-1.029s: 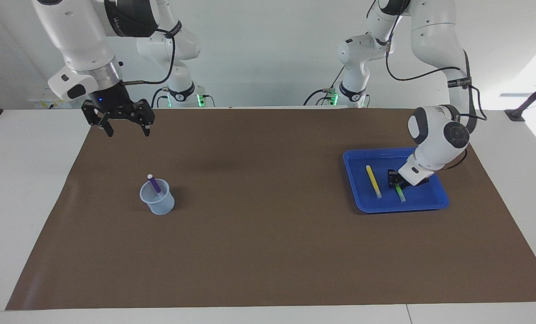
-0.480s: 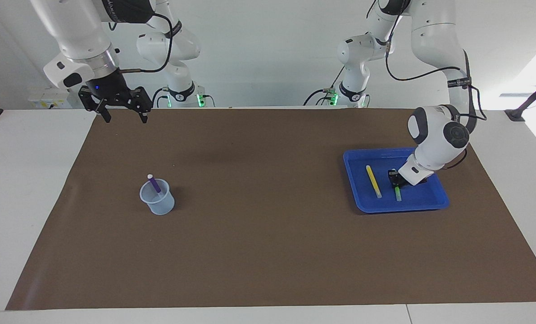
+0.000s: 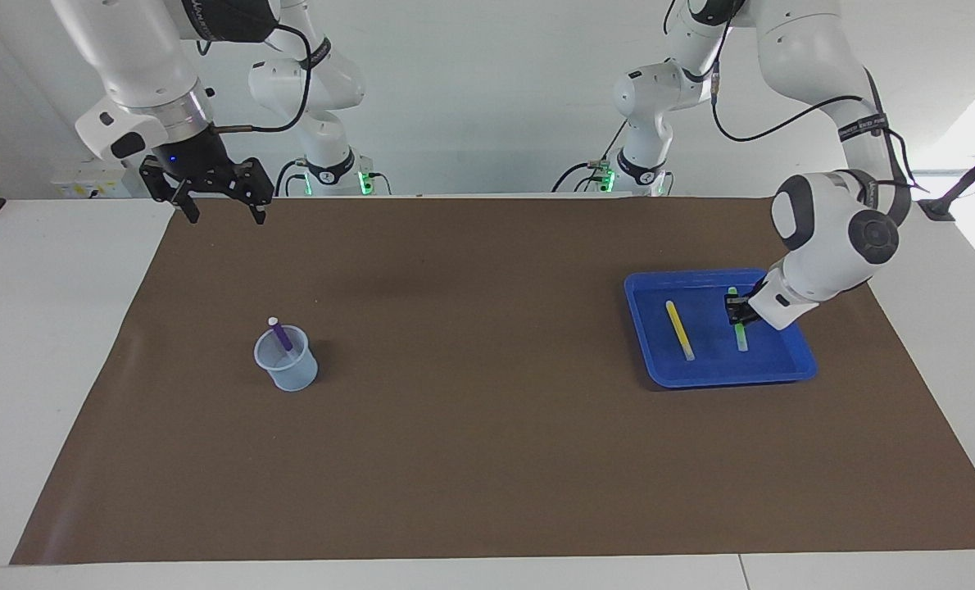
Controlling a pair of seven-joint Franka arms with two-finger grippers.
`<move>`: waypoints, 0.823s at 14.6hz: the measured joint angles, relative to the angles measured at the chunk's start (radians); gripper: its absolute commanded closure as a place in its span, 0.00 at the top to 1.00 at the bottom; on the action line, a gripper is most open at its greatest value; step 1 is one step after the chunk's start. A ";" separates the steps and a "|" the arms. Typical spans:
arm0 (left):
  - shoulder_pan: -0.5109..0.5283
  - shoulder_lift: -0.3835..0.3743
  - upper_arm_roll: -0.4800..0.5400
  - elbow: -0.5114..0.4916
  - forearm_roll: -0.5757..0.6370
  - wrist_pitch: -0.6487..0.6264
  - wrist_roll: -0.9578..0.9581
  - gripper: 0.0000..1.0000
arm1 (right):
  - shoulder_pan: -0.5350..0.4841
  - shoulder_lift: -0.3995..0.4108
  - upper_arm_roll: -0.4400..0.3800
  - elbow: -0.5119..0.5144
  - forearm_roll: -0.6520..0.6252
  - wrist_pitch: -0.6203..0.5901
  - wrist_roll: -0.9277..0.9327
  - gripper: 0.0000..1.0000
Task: Transfer and insert pens with both arms
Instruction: 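Grasp the green pen in the tray with the left gripper and lift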
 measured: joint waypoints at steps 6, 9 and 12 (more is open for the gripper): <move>-0.010 -0.019 -0.029 0.204 -0.238 -0.273 -0.440 0.00 | -0.001 0.000 -0.002 0.000 0.000 0.000 0.000 1.00; -0.021 -0.034 -0.059 0.232 -0.430 -0.296 -0.779 0.00 | -0.001 0.000 -0.003 0.000 0.000 0.000 0.000 1.00; -0.027 -0.045 -0.067 0.233 -0.624 -0.294 -1.074 0.00 | -0.001 0.000 -0.001 0.000 0.021 0.000 0.000 1.00</move>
